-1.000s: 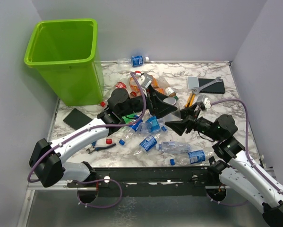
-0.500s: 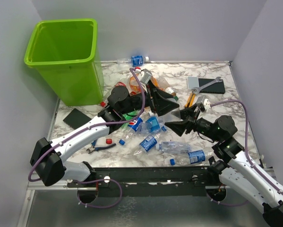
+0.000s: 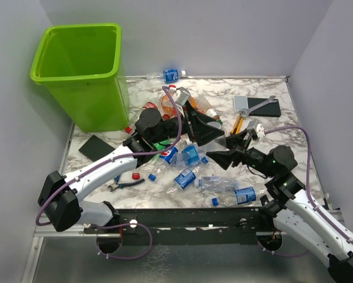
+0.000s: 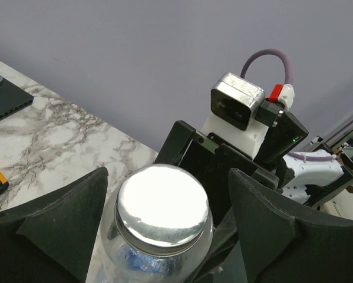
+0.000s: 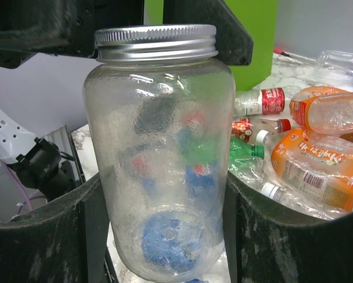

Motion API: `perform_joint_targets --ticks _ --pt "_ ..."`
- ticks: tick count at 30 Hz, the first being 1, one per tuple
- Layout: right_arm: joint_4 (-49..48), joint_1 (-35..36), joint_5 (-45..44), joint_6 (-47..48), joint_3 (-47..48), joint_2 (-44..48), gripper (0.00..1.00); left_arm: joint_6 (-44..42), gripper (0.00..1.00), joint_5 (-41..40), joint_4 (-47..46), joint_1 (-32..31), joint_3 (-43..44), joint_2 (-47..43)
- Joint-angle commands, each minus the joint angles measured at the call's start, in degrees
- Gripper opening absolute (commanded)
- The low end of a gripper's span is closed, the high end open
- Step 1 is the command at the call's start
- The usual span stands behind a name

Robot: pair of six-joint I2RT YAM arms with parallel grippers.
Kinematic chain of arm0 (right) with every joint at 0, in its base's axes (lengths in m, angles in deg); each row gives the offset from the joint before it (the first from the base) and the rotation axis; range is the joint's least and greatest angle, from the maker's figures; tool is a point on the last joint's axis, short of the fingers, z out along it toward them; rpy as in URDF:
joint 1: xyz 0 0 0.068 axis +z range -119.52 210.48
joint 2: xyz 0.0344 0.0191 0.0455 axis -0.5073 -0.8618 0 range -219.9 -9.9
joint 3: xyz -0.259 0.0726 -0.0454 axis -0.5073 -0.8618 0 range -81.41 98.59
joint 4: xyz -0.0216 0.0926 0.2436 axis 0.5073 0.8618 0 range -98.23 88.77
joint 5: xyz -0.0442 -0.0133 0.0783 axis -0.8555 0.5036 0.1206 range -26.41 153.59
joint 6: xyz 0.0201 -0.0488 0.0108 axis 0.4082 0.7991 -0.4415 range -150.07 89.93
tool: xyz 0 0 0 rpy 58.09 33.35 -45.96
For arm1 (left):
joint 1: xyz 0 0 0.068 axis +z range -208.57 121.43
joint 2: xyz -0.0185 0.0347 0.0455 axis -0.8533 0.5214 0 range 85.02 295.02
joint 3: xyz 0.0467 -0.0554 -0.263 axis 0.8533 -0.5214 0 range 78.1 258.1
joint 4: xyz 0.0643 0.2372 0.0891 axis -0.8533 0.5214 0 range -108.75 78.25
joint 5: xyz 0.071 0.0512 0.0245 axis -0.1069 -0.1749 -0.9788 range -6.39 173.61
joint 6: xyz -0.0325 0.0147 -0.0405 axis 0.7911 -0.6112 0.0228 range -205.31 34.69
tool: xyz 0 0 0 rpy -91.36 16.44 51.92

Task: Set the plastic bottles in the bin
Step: Place the plastic bottle in the trash bin.

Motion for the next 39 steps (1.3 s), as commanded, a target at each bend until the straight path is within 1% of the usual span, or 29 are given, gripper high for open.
perform_joint_targets --ticks 1,3,5,7,12,15,16,17,19,21,22,24,28,32,39 --pt "-3.09 0.42 -1.34 -0.74 -0.05 1.05 0.21 -1.32 0.84 -0.34 -0.25 -0.43 -1.41 -1.27" --pt "-3.18 0.42 -1.30 -0.77 -0.05 1.17 0.21 -1.60 0.82 -0.51 -0.06 -0.50 -1.49 -1.33" --pt "-3.18 0.42 -1.11 -0.96 -0.08 1.22 0.21 -1.61 0.76 -0.55 0.02 -0.50 -1.49 -1.21" --pt "-2.86 0.42 -1.04 -0.87 0.00 1.18 0.21 -1.61 0.68 -0.53 0.02 -0.42 -1.42 -1.10" --pt "-2.35 0.42 -0.66 -0.86 -0.19 1.27 0.21 -1.69 0.41 -1.11 -0.05 -0.50 -0.97 -1.28" --pt "-1.76 0.44 -0.66 -1.10 0.02 1.23 0.24 -2.15 0.24 -1.03 -0.05 -0.51 -0.76 -1.32" --pt "-1.20 0.46 -0.63 -1.21 0.34 0.99 0.27 -2.40 0.18 -1.05 -0.05 -0.54 -0.71 -1.34" --pt "-0.35 0.42 -0.56 -1.33 0.76 0.71 0.34 -2.63 0.12 -1.09 -0.05 -0.56 -0.70 -1.35" --pt "1.78 0.38 -0.71 -1.68 1.94 0.05 0.54 -3.12 0.00 -1.26 -0.05 -0.51 -0.70 -1.43" --pt "4.60 0.42 -1.90 -2.70 3.49 -0.66 0.69 -3.32 0.00 -2.09 -0.05 -0.50 -0.86 -1.71" --pt "6.55 0.43 -2.69 -3.14 4.15 -0.86 0.73 -3.43 0.00 -2.47 -0.05 -0.50 -0.94 -1.86" --pt "8.67 0.40 -4.37 -4.11 5.29 -0.81 0.78 -3.63 0.00 -3.16 -0.05 -0.51 -1.10 -2.05" --pt "10.70 0.38 -8.94 -6.43 6.85 -0.40 0.83 -3.72 0.00 -5.30 -0.05 -0.51 -1.72 -2.66" --pt "12.39 0.38 -12.54 -9.29 8.33 -0.47 0.84 -3.77 0.00 -7.11 -0.05 -0.51 -2.90 -3.90" --pt "10.05 0.42 -16.45 -11.74 5.44 0.74 0.85 -4.75 0.00 -7.82 0.44 -0.52 -3.65 -4.24"
